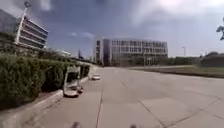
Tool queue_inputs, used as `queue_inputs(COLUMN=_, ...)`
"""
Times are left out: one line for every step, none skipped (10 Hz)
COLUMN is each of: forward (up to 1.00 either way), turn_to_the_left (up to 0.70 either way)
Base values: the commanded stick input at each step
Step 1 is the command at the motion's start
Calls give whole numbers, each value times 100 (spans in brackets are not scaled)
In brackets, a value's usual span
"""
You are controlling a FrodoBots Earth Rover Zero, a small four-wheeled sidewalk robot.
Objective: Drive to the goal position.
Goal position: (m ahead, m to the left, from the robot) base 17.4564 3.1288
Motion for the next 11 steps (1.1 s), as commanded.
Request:
queue_inputs(forward=70, turn_to_the_left=0)
queue_inputs(forward=70, turn_to_the_left=-1)
queue_inputs(forward=70, turn_to_the_left=-12)
queue_inputs(forward=70, turn_to_the_left=-29)
queue_inputs(forward=70, turn_to_the_left=-1)
queue_inputs(forward=70, turn_to_the_left=0)
queue_inputs(forward=70, turn_to_the_left=0)
queue_inputs(forward=70, turn_to_the_left=0)
queue_inputs(forward=70, turn_to_the_left=-2)
queue_inputs(forward=70, turn_to_the_left=-12)
queue_inputs(forward=70, turn_to_the_left=-26)
